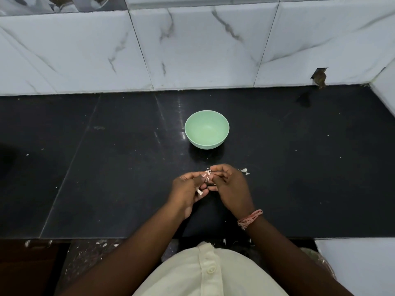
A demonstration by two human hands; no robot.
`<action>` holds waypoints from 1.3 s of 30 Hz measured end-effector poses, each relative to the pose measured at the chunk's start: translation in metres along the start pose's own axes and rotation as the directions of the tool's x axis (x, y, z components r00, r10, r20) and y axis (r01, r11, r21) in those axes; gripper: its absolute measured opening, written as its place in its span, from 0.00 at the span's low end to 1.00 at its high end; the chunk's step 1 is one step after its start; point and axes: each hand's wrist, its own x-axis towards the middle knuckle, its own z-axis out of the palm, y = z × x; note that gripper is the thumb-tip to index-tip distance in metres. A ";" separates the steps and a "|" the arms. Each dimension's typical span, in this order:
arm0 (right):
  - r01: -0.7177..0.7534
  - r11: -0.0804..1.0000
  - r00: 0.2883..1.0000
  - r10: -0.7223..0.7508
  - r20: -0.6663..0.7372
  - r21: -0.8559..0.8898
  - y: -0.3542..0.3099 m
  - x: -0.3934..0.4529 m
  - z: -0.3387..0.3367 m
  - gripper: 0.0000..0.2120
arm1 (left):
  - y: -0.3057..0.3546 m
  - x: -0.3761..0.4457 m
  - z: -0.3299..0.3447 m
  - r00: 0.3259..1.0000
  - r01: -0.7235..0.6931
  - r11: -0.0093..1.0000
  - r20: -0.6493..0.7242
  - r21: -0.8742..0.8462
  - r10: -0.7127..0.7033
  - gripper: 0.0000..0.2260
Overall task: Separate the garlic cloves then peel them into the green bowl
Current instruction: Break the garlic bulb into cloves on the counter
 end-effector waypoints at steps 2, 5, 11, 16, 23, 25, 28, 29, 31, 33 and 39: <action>0.049 0.998 0.999 -0.048 0.018 -0.047 -0.002 0.000 -0.006 0.14 | 0.002 0.001 0.002 0.999 0.031 0.999 0.021 -0.004 -0.031 0.03; 0.111 0.976 0.992 -0.097 0.081 -0.188 -0.002 -0.002 -0.014 0.16 | 0.003 0.005 0.003 0.999 0.019 0.994 0.035 0.106 -0.023 0.08; -0.001 0.999 0.998 0.004 0.069 -0.043 0.005 -0.003 -0.031 0.06 | -0.002 0.012 0.015 0.998 -0.054 0.927 0.054 0.371 0.037 0.09; -0.039 0.935 0.955 -0.069 -0.289 -0.351 0.016 -0.002 -0.047 0.03 | -0.009 0.017 0.025 0.998 -0.058 0.922 -0.006 0.383 0.065 0.10; -0.043 0.767 0.952 -0.164 -0.259 -0.640 0.030 0.026 -0.056 0.06 | -0.004 0.027 0.040 0.999 -0.010 0.949 -0.047 0.316 0.027 0.04; -0.056 0.742 0.950 -0.166 -0.264 -0.669 0.031 0.034 -0.058 0.07 | -0.002 0.028 0.044 0.998 0.019 0.961 -0.058 0.275 -0.004 0.05; -0.081 0.763 0.932 -0.171 -0.320 -0.642 0.025 0.043 -0.069 0.08 | 0.002 0.028 0.047 0.996 0.083 0.988 -0.044 0.130 -0.078 0.10; -0.080 0.771 0.928 -0.174 -0.329 -0.632 0.023 0.045 -0.071 0.08 | 0.003 0.027 0.047 0.996 0.093 0.992 -0.019 0.085 -0.092 0.12; -0.081 0.782 0.925 -0.172 -0.339 -0.617 0.021 0.046 -0.072 0.11 | 0.004 0.024 0.045 0.995 0.097 0.995 0.028 0.006 -0.097 0.16; -0.070 0.801 0.922 -0.176 -0.346 -0.594 0.020 0.044 -0.070 0.15 | 0.005 0.022 0.041 0.995 0.090 0.996 0.049 -0.002 -0.090 0.16; -0.043 0.791 0.907 -0.226 -0.356 -0.611 0.016 0.032 -0.063 0.10 | -0.003 0.019 0.026 0.995 0.045 0.990 0.091 -0.134 -0.033 0.11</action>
